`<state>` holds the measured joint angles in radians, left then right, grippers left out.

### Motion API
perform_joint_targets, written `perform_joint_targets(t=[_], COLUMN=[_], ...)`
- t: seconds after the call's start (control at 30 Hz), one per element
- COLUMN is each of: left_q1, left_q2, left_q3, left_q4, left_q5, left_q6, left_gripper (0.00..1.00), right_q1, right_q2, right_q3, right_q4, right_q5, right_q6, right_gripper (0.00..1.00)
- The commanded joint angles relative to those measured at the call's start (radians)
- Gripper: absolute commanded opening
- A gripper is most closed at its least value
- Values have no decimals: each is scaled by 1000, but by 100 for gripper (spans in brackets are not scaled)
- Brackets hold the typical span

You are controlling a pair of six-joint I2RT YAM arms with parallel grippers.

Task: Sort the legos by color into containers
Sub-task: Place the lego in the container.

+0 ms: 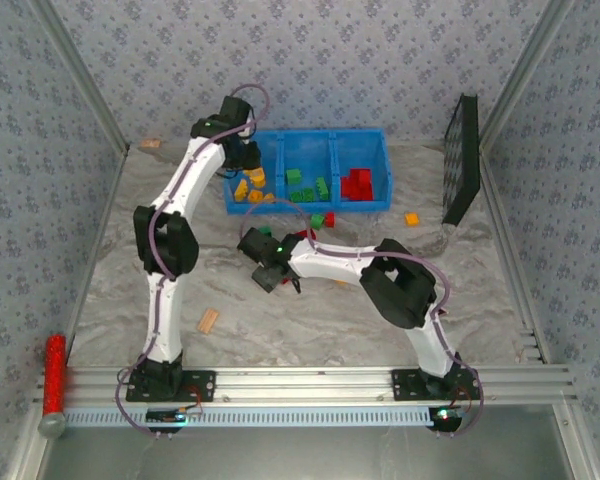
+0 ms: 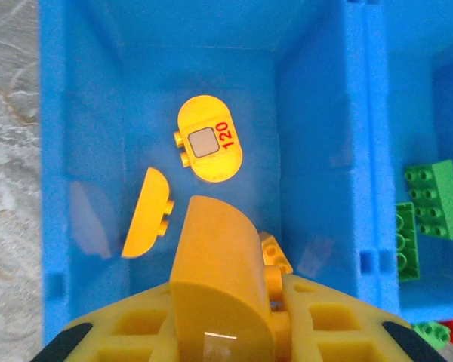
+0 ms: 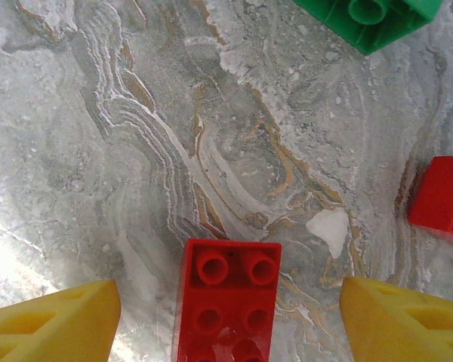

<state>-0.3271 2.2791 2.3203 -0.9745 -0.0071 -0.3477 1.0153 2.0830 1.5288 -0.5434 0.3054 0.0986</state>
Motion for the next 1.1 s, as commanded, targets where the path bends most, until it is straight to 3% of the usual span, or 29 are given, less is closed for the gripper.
perform_joint_targets(t=[0.0,0.4,0.87,1.07], left_q1=[8,8,8,10], left_q2=[49,150,194,190], left_q3=[88,129,90,74], left_q4=[-38,-48,-46,-50], left_q5=[27,65,119,133], left_q6=[19,-5,-22,-19], left_gripper=[13,13,23,33], right_q1=[-7,-40,-49,-48], right_q2=[25,49,74,41], right_q3=[41,42,46,-18], right_q4=[-41,-50,-53,-53], right_q5=[19,-35,-150,-178], right_q6=[-10,1,19,34], right_gripper=[78,75,55,36])
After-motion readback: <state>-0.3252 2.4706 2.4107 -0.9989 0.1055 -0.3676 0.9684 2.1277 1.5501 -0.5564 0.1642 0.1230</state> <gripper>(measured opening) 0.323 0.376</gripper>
